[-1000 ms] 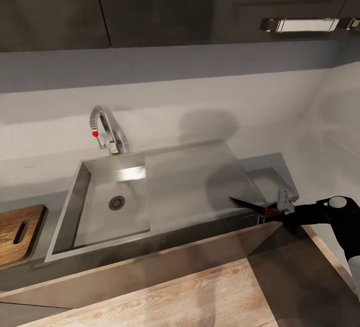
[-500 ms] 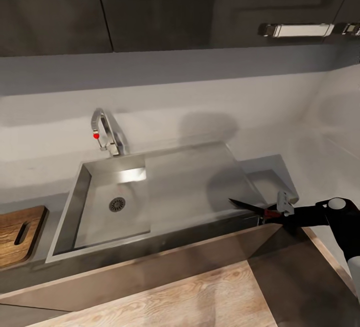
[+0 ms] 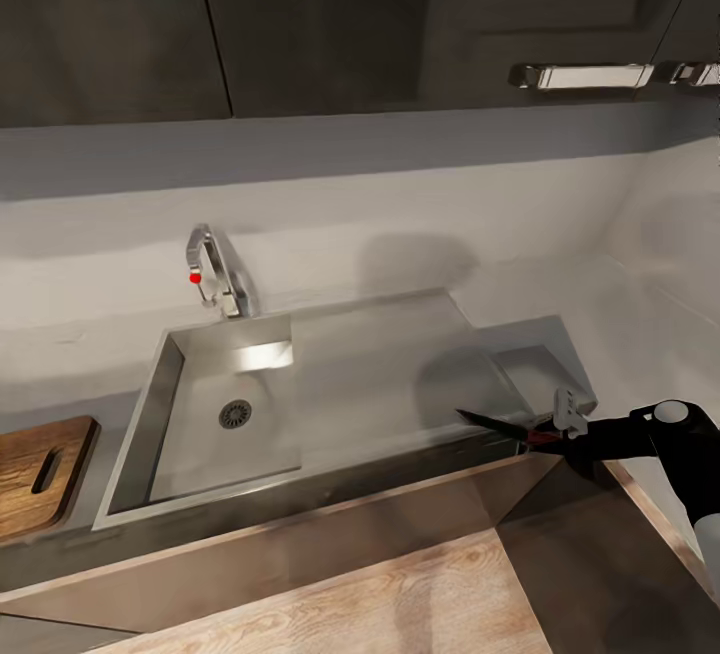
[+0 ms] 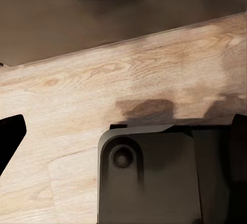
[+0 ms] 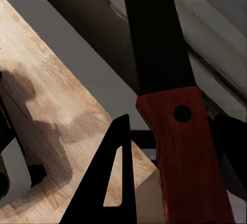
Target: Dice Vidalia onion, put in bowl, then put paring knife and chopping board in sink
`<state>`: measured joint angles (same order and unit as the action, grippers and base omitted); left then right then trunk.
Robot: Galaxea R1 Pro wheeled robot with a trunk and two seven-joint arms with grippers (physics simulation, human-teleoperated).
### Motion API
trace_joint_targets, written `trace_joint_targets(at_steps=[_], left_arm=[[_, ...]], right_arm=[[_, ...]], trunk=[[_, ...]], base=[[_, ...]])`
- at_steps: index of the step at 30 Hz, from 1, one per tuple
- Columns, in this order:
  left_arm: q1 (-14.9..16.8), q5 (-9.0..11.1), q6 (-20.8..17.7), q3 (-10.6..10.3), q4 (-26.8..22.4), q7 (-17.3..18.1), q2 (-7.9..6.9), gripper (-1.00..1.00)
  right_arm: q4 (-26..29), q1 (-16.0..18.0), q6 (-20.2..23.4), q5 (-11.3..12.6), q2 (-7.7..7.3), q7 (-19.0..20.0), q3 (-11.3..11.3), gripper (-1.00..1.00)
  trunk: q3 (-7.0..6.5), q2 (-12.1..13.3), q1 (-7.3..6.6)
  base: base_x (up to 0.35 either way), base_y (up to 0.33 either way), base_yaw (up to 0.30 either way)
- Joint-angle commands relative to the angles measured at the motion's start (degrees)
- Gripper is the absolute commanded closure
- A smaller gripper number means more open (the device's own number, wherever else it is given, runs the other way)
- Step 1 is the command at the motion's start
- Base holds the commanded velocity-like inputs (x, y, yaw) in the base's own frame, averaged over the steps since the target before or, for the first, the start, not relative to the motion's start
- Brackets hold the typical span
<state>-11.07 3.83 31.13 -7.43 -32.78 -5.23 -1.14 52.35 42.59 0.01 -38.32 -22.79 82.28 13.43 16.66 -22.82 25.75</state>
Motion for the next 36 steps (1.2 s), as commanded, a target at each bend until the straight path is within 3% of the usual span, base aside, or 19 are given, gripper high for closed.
trace_joint_targets(at_steps=[1,21,26,36], left_arm=[[0.0,0.4,0.1,-0.5,-0.1,-0.5,-0.09,-1.00],[0.0,0.4,0.1,-0.5,-0.1,-0.5,-0.09,-1.00],[0.0,0.4,0.1,-0.5,-0.1,-0.5,-0.09,-1.00],[0.0,0.4,0.1,-0.5,-0.1,-0.5,-0.09,-1.00]], right_arm=[[0.1,0.0,0.1,-0.3,0.03,0.3,0.1,1.00],[0.6,0.0,0.4,-0.2,0.08,0.3,0.2,1.00],[1.6,0.0,4.8,0.0,0.19,0.1,0.5,1.00],[4.3,0.0,5.7,0.3,2.37,0.1,0.6,1.00]], trunk=[[0.00,-0.1,0.04],[-1.82,-0.1,0.04],[-2.27,-0.1,0.04],[-3.18,-0.1,0.04]], base=[[0.000,0.000,0.000],[0.000,0.000,0.000],[0.000,0.000,0.000],[-0.135,0.039,0.000]])
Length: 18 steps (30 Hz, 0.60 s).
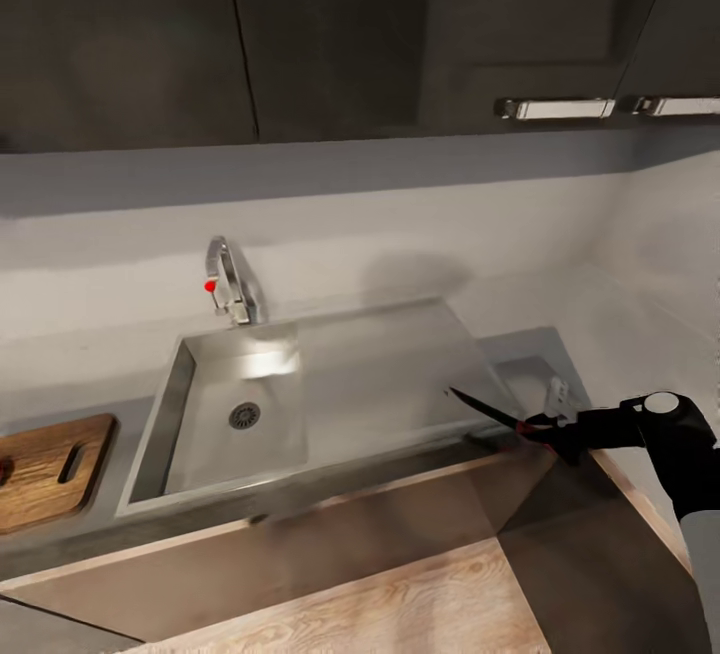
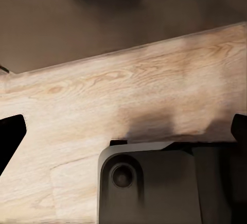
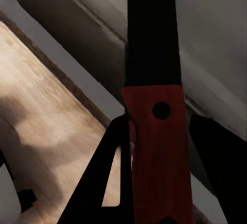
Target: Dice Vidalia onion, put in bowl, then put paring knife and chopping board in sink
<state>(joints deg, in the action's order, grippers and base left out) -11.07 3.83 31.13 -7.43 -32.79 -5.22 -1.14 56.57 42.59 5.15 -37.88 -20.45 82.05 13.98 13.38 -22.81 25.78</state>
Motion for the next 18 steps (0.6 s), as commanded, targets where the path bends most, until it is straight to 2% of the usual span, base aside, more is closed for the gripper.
trace_joint_targets(at_steps=[1,11,14,18], left_arm=[[0.0,0.4,0.1,-0.5,-0.1,-0.5,-0.09,-1.00],[0.0,0.4,0.1,-0.5,-0.1,-0.5,-0.09,-1.00],[0.0,0.4,0.1,-0.5,-0.1,-0.5,-0.09,-1.00],[0.0,0.4,0.1,-0.5,-0.1,-0.5,-0.09,-1.00]], right_arm=[[0.1,0.1,0.6,-0.2,0.13,0.3,0.1,1.00],[0.1,0.1,0.5,0.4,0.84,0.4,0.1,1.00],[0.2,0.1,0.6,3.0,0.91,0.3,0.1,1.00],[0.6,0.0,0.6,8.2,1.54,-0.5,0.1,1.00]], trunk=[[0.01,-0.1,0.00],[-0.90,-0.1,0.00],[-1.18,-0.1,0.00],[-1.54,-0.1,0.00]], base=[[-0.298,0.107,0.000],[-0.312,0.115,0.000],[-0.304,0.131,0.000],[-0.124,0.061,0.000]])
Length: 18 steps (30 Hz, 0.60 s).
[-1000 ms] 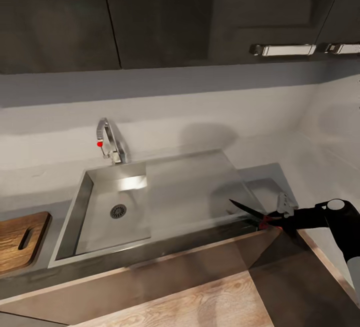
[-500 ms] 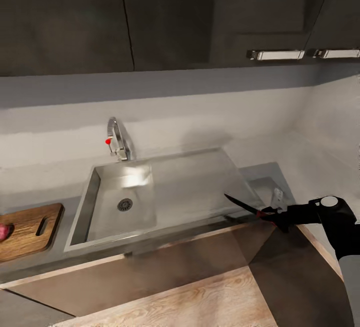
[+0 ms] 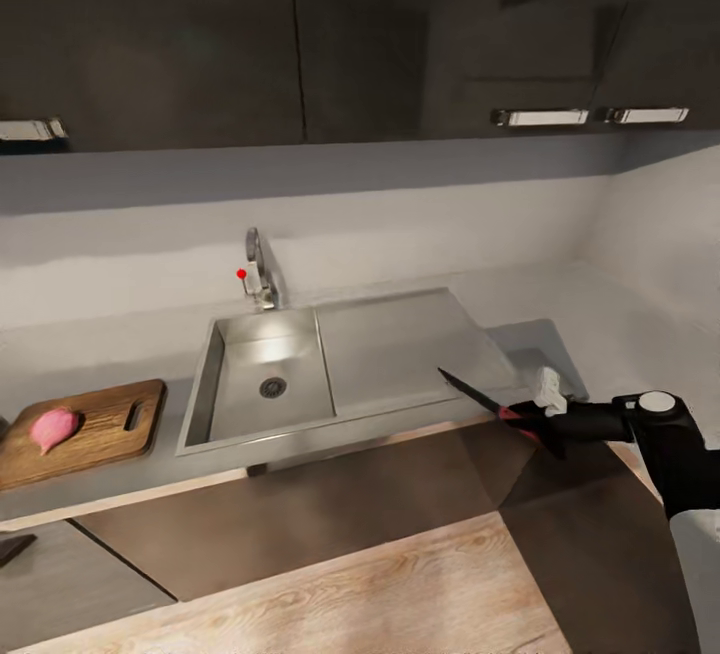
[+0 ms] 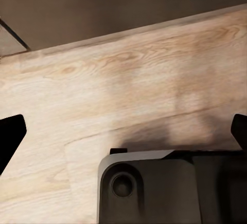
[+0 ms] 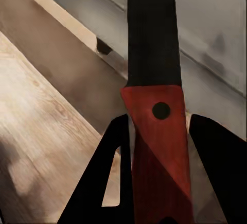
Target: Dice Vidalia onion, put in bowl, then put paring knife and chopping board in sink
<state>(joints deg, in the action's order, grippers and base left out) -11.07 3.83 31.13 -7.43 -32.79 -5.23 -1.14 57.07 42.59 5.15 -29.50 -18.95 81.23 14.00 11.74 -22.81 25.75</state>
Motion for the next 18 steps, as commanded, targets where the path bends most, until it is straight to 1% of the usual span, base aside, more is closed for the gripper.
trace_joint_targets(at_steps=[1,3,5,7,8,11,14,15,16,18], left_arm=[[0.0,0.4,0.1,-0.5,-0.1,-0.5,-0.09,-1.00],[0.0,0.4,0.1,-0.5,-0.1,-0.5,-0.09,-1.00],[0.0,0.4,0.1,-0.5,0.0,-0.5,-0.09,-1.00],[0.0,0.4,0.1,-0.5,0.0,-0.5,-0.09,-1.00],[0.0,0.4,0.1,-0.5,0.0,-0.5,-0.09,-1.00],[0.0,0.4,0.1,-0.5,-0.1,-0.5,-0.09,-1.00],[0.0,0.4,0.1,-0.5,-0.1,-0.5,-0.09,-1.00],[0.0,0.4,0.1,-0.5,-0.1,-0.5,-0.09,-1.00],[0.0,0.4,0.1,-0.5,-0.1,-0.5,-0.09,-1.00],[0.0,0.4,0.1,-0.5,-0.1,-0.5,-0.09,-1.00]], right_arm=[[0.2,0.1,0.6,0.7,0.23,-0.6,0.1,1.00],[0.3,0.0,0.6,2.3,1.15,-2.9,0.1,1.00],[0.4,0.0,0.6,3.8,2.56,-5.5,0.1,1.00],[0.3,0.0,0.5,5.7,4.92,-9.2,0.1,1.00],[0.1,0.0,0.4,6.2,6.29,-11.2,0.1,1.00],[-0.2,0.0,0.2,6.7,8.98,-15.8,0.1,1.00],[-1.0,0.0,0.1,6.8,11.23,-18.4,0.1,1.00],[-1.5,0.0,0.1,6.8,12.18,-19.6,0.1,1.00],[-1.6,0.0,0.1,6.8,12.46,-20.1,0.1,1.00],[-1.8,0.0,0.0,6.8,13.60,-22.8,0.1,1.00]], trunk=[[0.01,-0.1,0.03],[-0.17,-0.1,0.03],[-0.36,-0.1,0.03],[-0.54,-0.1,0.03],[-0.63,-0.1,0.03],[-0.91,-0.1,0.03],[-1.18,-0.1,0.03],[-1.27,-0.1,0.03],[-1.37,-0.1,0.03],[-1.55,-0.1,0.03]], base=[[-0.036,0.018,0.000],[-0.019,0.009,0.000],[-0.008,0.004,0.000],[-0.002,0.001,0.000],[0.000,0.000,0.000],[0.000,0.000,0.000],[0.000,0.000,0.000],[0.000,0.000,0.000],[0.000,0.000,0.000],[0.000,0.000,0.000]])
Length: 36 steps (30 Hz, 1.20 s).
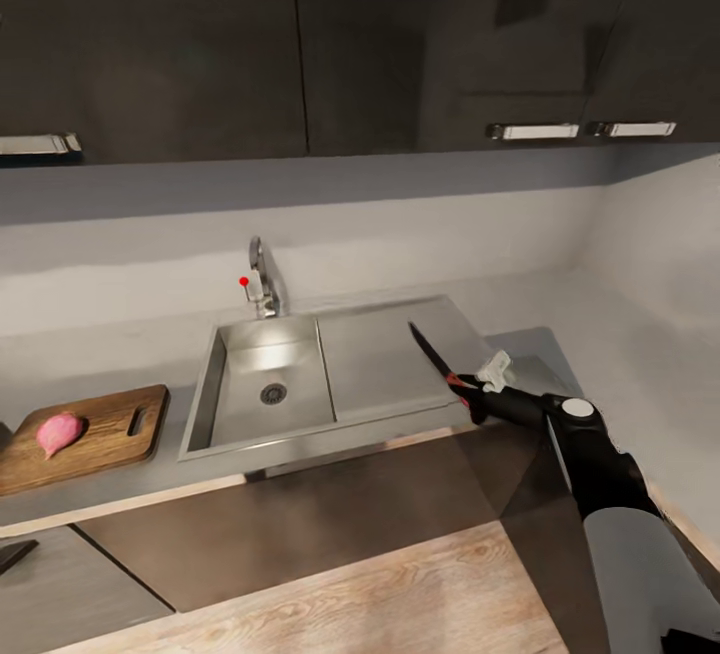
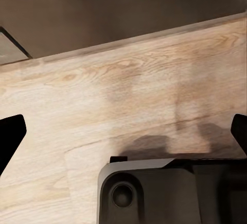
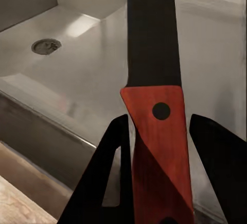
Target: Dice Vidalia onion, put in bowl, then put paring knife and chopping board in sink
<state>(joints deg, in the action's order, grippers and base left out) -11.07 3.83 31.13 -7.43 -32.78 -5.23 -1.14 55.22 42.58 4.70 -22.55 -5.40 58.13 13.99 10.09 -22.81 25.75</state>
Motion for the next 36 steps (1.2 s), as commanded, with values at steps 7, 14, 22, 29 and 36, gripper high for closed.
trace_joint_targets(at_steps=[7,14,22,29,36], left_arm=[[0.0,0.4,0.1,-0.5,-0.1,-0.6,-0.19,-1.00],[0.0,0.5,0.2,-0.4,-1.1,-0.7,-0.48,-1.00],[0.0,0.8,0.2,0.1,-5.2,-0.8,-1.37,-1.00],[0.0,0.8,0.2,0.1,-7.8,-0.8,-1.99,-1.00],[0.0,0.8,0.2,0.1,-8.1,-0.8,-2.02,-1.00]], right_arm=[[-0.1,0.1,0.4,-0.1,3.57,-8.7,0.1,1.00],[-0.3,0.1,0.4,-0.1,4.05,-12.6,0.1,1.00],[-0.3,0.1,0.4,-0.1,4.12,-12.9,0.1,1.00],[-0.3,0.1,0.4,-0.1,4.40,-13.3,0.1,1.00],[-0.5,0.1,0.4,-0.1,4.63,-15.1,0.0,1.00]], trunk=[[-0.54,-0.1,0.04],[-1.18,-0.1,0.04],[-1.91,-0.1,0.04],[-2.52,-0.1,0.04],[-3.11,-0.1,0.04]], base=[[0.000,0.000,0.035],[0.000,0.000,0.124],[0.000,0.000,0.138],[0.000,0.000,0.158],[0.000,0.000,0.173]])
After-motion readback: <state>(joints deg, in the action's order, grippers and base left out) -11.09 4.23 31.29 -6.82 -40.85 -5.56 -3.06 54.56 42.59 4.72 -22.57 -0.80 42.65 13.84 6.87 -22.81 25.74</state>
